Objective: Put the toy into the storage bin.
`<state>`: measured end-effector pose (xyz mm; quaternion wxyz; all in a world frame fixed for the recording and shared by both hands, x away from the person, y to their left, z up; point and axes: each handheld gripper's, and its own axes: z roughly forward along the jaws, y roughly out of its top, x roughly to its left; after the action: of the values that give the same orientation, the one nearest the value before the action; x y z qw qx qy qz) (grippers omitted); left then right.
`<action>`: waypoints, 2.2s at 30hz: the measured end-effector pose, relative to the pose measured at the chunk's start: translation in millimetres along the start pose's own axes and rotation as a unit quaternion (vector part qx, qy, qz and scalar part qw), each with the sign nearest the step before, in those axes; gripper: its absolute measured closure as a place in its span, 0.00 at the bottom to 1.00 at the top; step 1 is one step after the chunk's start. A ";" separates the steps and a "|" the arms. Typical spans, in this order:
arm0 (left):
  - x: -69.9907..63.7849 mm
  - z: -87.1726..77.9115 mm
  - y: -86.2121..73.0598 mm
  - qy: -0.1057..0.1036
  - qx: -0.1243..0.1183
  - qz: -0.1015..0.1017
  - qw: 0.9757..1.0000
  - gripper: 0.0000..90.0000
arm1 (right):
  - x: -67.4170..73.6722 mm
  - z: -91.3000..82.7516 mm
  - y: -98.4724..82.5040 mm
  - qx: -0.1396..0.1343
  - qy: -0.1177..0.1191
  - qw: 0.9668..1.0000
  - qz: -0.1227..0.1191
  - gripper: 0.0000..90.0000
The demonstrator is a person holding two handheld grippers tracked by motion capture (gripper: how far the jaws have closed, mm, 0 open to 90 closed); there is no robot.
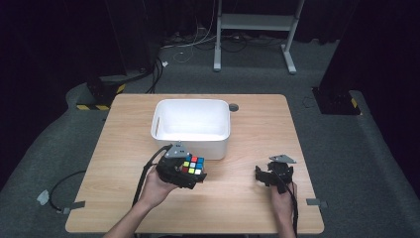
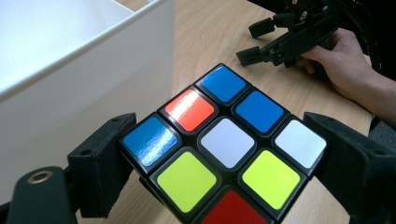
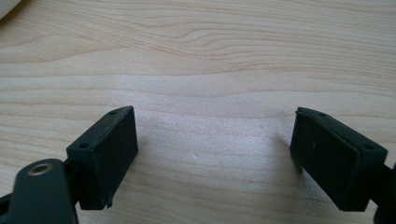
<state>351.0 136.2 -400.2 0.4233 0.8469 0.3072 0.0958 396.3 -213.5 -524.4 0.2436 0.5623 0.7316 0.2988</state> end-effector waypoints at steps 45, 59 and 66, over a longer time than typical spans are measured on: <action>17.6 -20.3 46.8 0.017 -0.018 0.005 1.000 0.15 | 0.4 -0.5 -0.6 -0.001 0.000 1.000 -0.002 0.16; 26.3 -19.7 56.6 0.029 -0.023 0.003 0.999 0.15 | 0.5 -0.6 -0.6 -0.001 0.001 1.000 -0.003 0.16; 29.2 -19.8 62.6 0.032 -0.029 0.000 0.999 0.15 | 0.7 -0.6 -0.7 -0.001 0.002 1.000 -0.002 0.16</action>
<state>393.3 138.4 -342.2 0.4375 0.8308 0.3179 0.1315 395.3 -213.1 -524.4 0.2432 0.5603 0.7328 0.2998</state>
